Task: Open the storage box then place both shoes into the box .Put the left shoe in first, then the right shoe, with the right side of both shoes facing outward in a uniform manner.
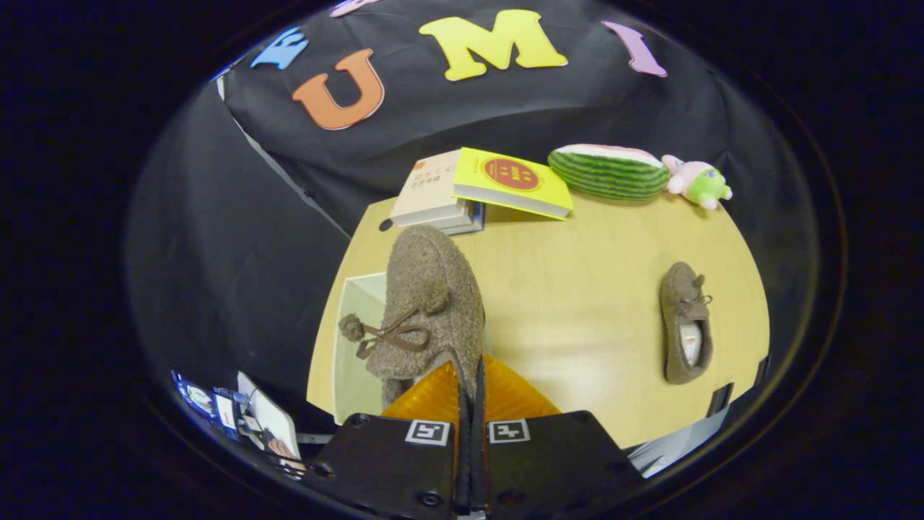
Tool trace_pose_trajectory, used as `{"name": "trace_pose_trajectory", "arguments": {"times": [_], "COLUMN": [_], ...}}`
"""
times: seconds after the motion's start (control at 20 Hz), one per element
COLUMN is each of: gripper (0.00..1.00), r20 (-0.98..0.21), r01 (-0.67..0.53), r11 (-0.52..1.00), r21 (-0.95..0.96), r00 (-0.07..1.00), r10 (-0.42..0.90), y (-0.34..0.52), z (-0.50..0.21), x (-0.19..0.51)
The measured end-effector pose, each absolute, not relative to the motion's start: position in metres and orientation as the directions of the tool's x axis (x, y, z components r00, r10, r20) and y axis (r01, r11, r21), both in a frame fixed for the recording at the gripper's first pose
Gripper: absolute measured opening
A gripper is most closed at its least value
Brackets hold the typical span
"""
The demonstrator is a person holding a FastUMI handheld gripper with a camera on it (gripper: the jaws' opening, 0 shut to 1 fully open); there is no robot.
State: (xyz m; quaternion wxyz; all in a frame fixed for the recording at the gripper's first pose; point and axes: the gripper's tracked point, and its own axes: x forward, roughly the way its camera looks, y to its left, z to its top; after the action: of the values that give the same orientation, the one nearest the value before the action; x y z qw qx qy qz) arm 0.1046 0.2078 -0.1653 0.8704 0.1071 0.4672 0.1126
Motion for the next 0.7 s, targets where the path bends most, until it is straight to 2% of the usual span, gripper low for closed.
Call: {"name": "trace_pose_trajectory", "arguments": {"times": [0.35, 0.7], "gripper": [0.06, 0.08], "r20": [-0.761, -0.772], "r01": [-0.121, -0.118], "r11": [0.920, 0.950], "r21": [0.372, 0.288], "r00": [0.527, 0.558], "r10": [0.377, 0.303], "y": [0.301, 0.331], "z": [-0.188, -0.235], "x": [0.110, 0.112]}}
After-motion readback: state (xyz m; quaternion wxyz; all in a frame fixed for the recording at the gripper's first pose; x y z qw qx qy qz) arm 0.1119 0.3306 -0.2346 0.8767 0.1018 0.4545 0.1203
